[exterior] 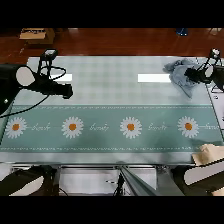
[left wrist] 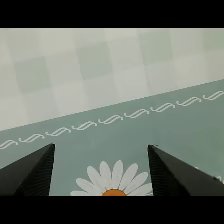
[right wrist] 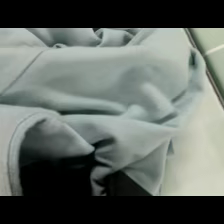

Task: Fold the shirts.

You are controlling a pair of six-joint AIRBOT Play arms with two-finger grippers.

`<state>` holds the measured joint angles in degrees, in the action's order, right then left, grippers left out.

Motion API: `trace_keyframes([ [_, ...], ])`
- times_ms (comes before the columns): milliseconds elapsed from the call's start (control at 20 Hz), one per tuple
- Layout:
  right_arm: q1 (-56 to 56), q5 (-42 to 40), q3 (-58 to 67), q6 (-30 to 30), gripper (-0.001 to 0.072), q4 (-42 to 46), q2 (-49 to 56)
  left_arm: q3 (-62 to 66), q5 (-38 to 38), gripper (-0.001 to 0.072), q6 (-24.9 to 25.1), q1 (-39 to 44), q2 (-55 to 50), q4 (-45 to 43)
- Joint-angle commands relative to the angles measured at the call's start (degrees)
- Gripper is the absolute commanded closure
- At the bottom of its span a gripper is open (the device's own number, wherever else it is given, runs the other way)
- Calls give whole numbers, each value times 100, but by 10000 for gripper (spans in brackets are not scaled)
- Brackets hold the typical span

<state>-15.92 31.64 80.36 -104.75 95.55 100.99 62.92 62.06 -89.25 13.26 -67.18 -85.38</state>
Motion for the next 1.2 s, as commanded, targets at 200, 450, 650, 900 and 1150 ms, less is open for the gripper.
trace_keyframes([
  [200,9,-468,24,807,686,-79,-1648,592,291,16,4,-2,9,7],
  [450,9,-544,24,1410,686,-1370,-3534,2658,1246,16,4,-2,9,11],
  [650,9,-501,24,2695,686,-3425,-4865,4415,2105,16,4,-2,125,11],
  [900,9,1043,22,3075,685,-4767,-5781,4892,2618,16,4,-2,662,11],
  [1150,1276,3023,4,3049,685,-4909,-5235,4868,3464,17,4,-2,605,11],
])
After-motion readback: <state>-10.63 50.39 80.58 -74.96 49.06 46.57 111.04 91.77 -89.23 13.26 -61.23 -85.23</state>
